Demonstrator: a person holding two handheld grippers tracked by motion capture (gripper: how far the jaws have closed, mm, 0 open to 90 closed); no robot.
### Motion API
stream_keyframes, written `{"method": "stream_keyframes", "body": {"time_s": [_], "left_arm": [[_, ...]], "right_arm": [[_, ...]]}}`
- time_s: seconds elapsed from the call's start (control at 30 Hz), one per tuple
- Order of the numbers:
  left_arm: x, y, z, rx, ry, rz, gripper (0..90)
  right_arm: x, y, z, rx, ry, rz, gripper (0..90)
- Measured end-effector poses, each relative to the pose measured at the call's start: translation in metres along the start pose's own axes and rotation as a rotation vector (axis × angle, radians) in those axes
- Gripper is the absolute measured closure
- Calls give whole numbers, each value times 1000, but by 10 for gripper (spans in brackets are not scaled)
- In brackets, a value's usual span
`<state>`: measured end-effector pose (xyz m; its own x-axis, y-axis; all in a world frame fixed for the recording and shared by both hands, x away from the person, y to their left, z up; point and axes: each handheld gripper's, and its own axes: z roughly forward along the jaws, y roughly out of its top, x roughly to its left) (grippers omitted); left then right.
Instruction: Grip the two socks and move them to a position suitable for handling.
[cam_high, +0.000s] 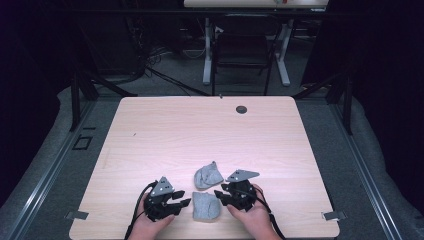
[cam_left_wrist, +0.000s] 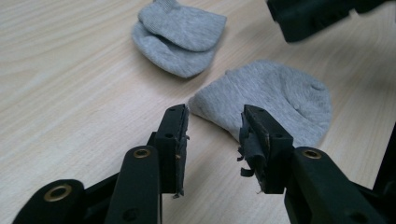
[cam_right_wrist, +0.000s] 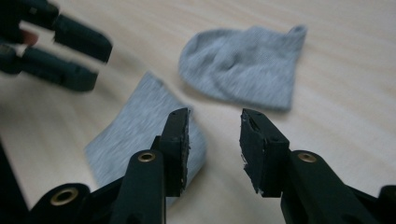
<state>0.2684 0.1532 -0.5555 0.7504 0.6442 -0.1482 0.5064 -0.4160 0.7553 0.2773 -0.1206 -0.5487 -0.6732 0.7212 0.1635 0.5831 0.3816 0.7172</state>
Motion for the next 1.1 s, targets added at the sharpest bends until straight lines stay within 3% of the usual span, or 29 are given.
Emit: {"method": "stream_keyframes", "body": {"time_s": [0.13,0.37,0.43,0.47,0.53,0.6,0.87,0.93,1.0,1.03,1.1], "left_arm": [[5,0,-5,-18,16,-19,615],[9,-1,-10,-25,27,-27,615],[9,-1,-11,-24,28,-19,615],[9,-1,-11,-23,28,-20,615],[9,-1,-10,-23,27,-24,615],[8,-2,-9,-14,22,-24,615],[-2,-3,0,11,-5,-13,627],[-6,-4,4,27,-18,1,634],[-10,-4,8,40,-25,11,643],[-12,-4,10,48,-26,21,651],[-13,-4,11,49,-26,17,651]], "right_arm": [[10,-14,-2,6,23,5,558],[13,-25,8,45,38,26,567],[14,-26,10,46,37,23,592],[15,-26,10,52,39,11,654],[16,-26,11,51,45,18,679],[17,-26,12,51,44,11,765],[18,-23,7,28,49,2,891],[17,-22,5,21,49,2,892],[16,-22,4,23,51,10,848],[15,-23,3,2,43,18,764],[14,-23,2,7,37,17,739]]}}
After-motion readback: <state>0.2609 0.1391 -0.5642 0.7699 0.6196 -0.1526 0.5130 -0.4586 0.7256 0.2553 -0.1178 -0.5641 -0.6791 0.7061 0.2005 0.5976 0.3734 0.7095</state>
